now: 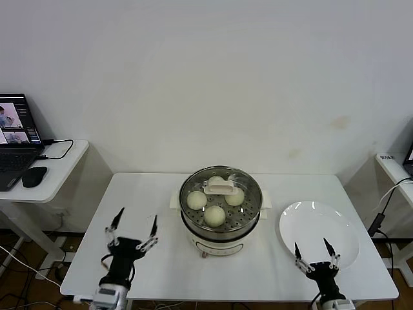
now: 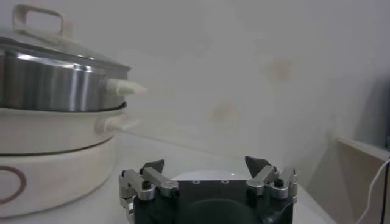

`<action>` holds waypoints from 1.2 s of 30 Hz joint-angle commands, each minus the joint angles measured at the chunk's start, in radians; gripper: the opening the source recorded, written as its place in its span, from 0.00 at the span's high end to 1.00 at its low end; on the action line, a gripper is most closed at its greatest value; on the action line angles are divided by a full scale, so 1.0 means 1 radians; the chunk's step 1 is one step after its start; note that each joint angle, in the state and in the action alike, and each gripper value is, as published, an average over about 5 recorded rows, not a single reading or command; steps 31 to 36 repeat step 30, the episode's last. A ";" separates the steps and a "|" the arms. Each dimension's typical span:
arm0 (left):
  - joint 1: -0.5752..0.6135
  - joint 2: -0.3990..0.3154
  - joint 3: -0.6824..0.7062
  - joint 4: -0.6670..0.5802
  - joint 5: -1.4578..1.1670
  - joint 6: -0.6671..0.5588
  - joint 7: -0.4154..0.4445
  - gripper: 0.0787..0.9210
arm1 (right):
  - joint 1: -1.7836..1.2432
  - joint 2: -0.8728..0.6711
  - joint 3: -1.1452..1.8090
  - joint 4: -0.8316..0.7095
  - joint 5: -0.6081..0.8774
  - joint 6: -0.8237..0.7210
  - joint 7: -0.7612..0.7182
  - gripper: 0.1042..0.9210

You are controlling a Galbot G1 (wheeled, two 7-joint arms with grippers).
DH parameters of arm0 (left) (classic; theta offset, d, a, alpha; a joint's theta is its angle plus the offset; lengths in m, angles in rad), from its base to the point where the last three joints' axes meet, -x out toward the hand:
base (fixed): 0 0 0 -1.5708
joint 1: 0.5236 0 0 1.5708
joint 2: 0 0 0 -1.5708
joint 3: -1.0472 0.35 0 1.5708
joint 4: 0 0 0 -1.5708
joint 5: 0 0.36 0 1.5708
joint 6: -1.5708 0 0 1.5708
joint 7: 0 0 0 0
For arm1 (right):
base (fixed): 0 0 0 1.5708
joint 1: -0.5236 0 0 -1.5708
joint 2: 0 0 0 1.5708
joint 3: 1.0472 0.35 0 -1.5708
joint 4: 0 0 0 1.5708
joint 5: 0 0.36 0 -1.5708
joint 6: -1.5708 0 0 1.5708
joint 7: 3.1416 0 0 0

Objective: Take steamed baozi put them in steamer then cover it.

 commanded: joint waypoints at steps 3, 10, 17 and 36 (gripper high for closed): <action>0.127 -0.031 -0.131 0.187 -0.353 -0.197 -0.035 0.12 | -0.085 -0.028 -0.015 0.020 0.041 0.016 -0.001 0.12; 0.131 -0.024 -0.129 0.213 -0.319 -0.172 0.046 0.12 | -0.096 -0.023 -0.032 0.029 0.041 0.016 -0.001 0.12; 0.135 -0.018 -0.124 0.218 -0.298 -0.165 0.067 0.12 | -0.115 -0.024 -0.050 0.045 0.052 0.000 -0.007 0.12; 0.152 -0.019 -0.110 0.220 -0.240 -0.187 0.081 0.12 | -0.127 -0.017 -0.056 0.059 0.043 -0.001 -0.004 0.12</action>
